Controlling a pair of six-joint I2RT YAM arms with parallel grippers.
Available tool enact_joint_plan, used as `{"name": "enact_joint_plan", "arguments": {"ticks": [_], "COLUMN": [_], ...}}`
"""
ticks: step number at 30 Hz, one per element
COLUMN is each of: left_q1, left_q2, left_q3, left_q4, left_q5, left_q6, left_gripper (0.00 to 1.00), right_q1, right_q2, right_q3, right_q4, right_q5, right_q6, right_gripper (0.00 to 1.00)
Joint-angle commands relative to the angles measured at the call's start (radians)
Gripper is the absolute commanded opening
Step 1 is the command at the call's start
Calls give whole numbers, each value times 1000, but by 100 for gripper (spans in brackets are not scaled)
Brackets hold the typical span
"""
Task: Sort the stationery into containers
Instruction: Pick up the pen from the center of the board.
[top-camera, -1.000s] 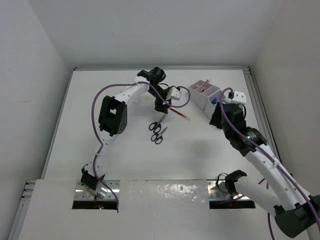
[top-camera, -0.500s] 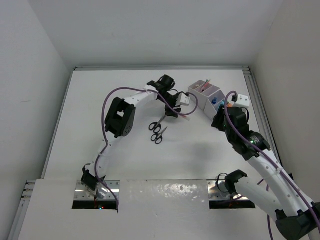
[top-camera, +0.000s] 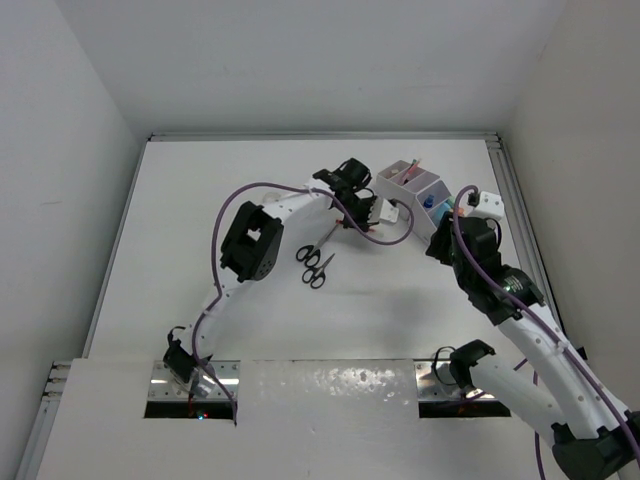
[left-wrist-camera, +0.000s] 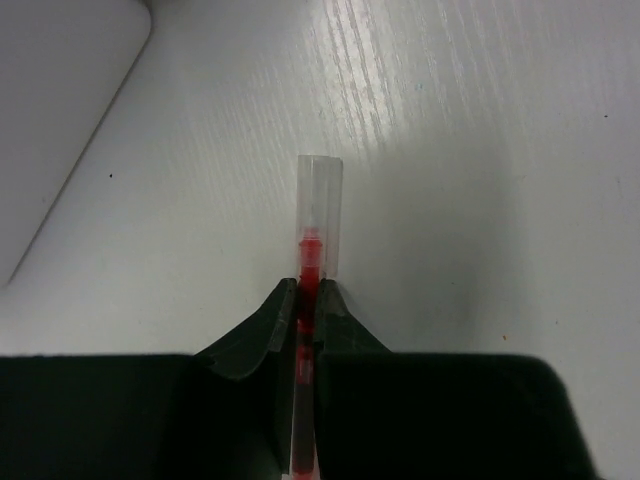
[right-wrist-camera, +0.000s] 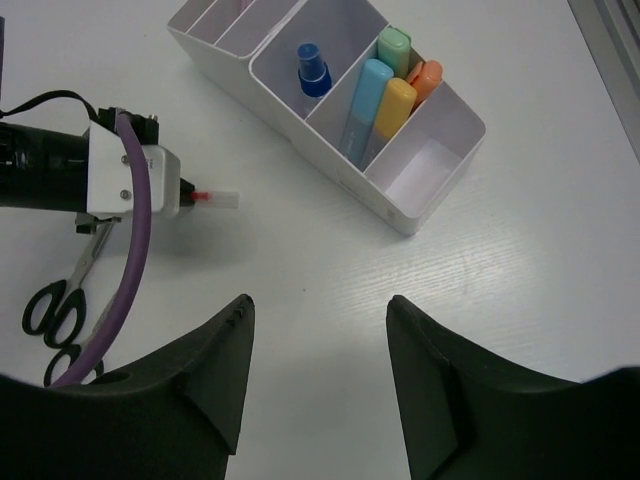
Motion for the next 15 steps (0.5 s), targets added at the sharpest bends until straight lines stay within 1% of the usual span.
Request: {"name": "enact_joint_plan", "arguments": {"ticks": [1,3,4,6,7,10,11,13,15], "left_q1": [-4,0,3,20,38,84,94,121,143], "left_q2": [38,35,34,26,20,-23,-35,-68,-92], "left_q3": [10,42,58,111,128,182,190,205,207], "left_q4": [-83,-63,-50,-11,6,46,24,-5,-31], "left_q5": [-82,-88,-90,-56,-35,105,180,243,346], "left_q6": [13,-22,-65,-110,-156,-217,-211,-205,-207], "left_gripper": [0,0,0,0,0,0,0,0,0], "right_q1": [7,7,7,7,7,6,7,6,7], "right_q2": [-23,-24,-23,-23,-18,-16,-16,-16,-15], "right_q3": [4,2,1,5,8,13,18,18,15], "right_q4": [4,7,11,13,11,11,11,13,16], "right_q5": [37,41,44,39,39,42,45,47,50], "right_q6": [16,15,16,16,16,13,13,10,5], "right_gripper": [55,55,55,55,55,55,55,55,55]}}
